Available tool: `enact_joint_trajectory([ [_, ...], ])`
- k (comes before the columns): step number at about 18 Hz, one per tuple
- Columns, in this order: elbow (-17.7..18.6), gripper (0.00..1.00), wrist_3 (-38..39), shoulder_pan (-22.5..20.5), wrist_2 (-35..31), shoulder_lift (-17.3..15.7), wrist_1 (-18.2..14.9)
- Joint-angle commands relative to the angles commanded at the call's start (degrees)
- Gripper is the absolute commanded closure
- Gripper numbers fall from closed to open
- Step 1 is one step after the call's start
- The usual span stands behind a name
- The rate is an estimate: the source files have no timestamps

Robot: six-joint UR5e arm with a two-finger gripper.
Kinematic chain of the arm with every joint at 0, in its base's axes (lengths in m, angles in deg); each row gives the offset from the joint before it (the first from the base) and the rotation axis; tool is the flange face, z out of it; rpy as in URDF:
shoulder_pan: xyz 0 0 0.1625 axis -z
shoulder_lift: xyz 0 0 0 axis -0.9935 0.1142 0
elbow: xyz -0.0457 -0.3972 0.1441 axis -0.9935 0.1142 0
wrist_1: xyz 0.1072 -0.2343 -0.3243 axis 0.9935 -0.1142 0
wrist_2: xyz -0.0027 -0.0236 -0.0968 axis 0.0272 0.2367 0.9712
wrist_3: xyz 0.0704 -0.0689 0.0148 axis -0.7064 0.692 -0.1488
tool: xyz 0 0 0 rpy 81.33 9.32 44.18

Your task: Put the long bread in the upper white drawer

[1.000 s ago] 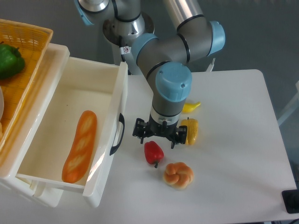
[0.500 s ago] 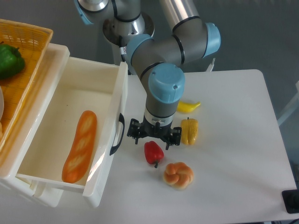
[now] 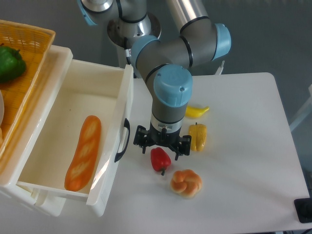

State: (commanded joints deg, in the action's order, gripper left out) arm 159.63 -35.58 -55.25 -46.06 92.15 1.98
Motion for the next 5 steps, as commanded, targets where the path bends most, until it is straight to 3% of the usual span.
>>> enact_joint_trajectory([
  [5, -0.1, 0.0, -1.8, -0.1, 0.0, -0.4, 0.1],
])
